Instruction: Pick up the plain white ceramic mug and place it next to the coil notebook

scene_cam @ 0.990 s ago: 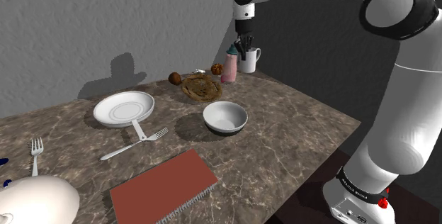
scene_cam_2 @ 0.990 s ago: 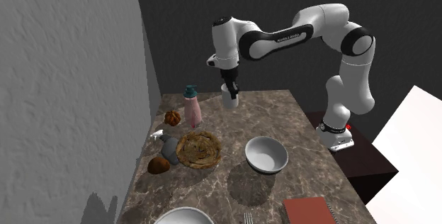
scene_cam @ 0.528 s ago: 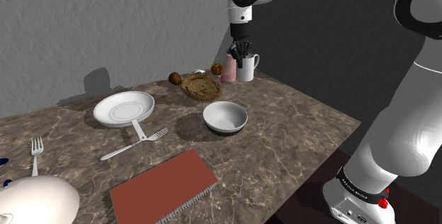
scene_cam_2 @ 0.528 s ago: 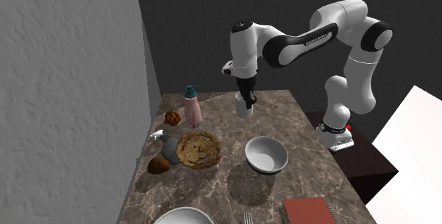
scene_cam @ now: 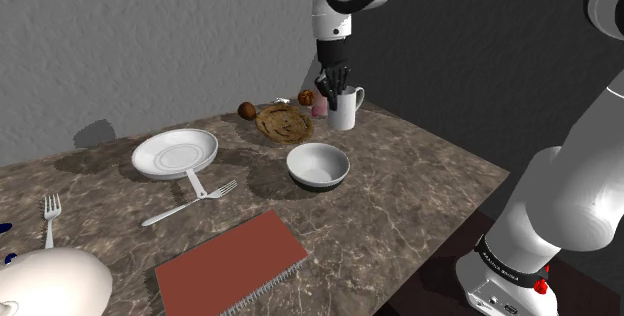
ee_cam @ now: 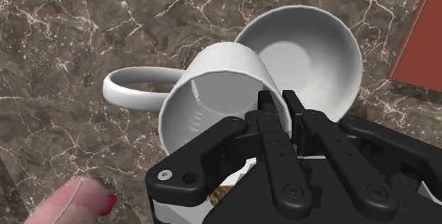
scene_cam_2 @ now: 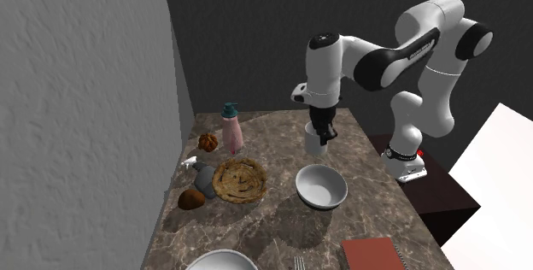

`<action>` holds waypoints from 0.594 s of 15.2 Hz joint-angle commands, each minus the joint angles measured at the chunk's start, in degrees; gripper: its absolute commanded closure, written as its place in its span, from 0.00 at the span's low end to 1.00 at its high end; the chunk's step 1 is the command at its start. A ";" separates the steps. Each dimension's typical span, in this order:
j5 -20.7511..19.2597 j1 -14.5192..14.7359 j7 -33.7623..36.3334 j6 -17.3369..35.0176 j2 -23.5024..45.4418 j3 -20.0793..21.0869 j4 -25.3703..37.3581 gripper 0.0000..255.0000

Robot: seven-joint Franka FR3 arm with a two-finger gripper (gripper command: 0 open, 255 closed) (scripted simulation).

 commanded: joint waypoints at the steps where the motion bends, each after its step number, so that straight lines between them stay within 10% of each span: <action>1: 0.72 1.36 2.75 0.20 -1.22 1.48 -1.42 1.00; 9: 3.62 6.35 12.96 0.65 -3.83 7.34 -4.15 1.00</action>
